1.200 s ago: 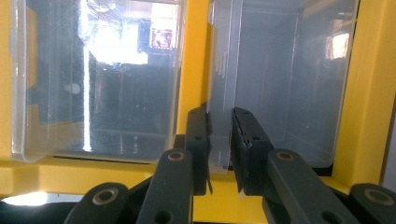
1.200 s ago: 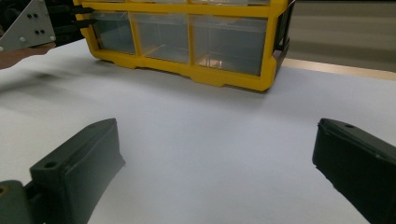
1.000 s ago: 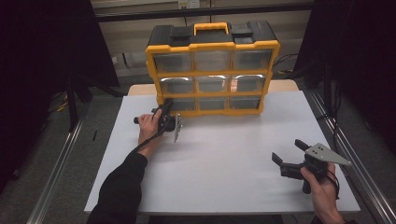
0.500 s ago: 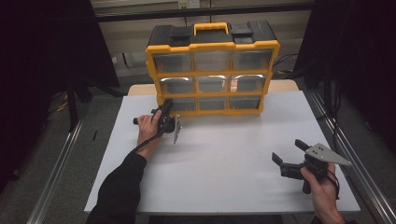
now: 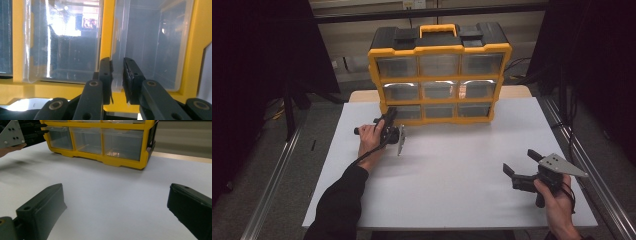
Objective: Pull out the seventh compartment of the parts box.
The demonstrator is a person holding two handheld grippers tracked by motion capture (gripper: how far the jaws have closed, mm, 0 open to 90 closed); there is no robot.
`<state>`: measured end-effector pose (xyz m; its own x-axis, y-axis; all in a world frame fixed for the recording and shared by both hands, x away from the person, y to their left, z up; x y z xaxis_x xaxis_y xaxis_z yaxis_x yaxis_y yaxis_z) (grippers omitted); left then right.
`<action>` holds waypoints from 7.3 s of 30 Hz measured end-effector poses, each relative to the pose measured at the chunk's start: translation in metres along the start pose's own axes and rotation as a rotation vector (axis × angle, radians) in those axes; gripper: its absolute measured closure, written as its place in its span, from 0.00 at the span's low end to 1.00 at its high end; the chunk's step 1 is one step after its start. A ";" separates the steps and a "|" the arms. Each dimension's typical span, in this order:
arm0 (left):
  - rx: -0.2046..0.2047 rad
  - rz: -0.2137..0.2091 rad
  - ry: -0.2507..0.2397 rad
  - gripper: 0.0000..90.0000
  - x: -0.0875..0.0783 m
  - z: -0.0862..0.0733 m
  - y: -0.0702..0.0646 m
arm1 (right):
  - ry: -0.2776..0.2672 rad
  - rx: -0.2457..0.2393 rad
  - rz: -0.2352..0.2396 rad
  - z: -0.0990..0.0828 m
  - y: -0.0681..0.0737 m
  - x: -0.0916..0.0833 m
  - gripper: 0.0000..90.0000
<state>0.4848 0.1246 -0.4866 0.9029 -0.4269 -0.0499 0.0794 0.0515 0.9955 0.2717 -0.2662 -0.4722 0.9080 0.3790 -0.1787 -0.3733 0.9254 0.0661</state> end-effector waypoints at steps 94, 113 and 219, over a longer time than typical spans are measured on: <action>0.024 0.007 -0.030 0.88 -0.041 0.012 -0.001 | -0.007 -0.017 0.010 0.001 0.001 -0.001 0.00; 0.023 0.000 -0.040 0.88 -0.047 0.013 -0.002 | -0.007 -0.020 0.011 0.001 0.001 -0.001 0.00; -0.318 -0.062 -0.040 0.39 -0.068 0.024 -0.011 | 0.000 -0.022 0.016 0.001 0.002 -0.001 0.00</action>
<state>0.4124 0.1309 -0.4920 0.8756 -0.4725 -0.1005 0.2675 0.3010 0.9153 0.2702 -0.2650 -0.4714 0.9020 0.3937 -0.1774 -0.3918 0.9188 0.0470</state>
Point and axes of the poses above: each handheld gripper's, and its own axes: x roughly forward along the jaws, z roughly out of its top, y roughly to its left, the point moved 6 cm from there along x, roughly forward along the jaws, and after that the axes turned 7 degrees about -y, right-handed, at the moved point
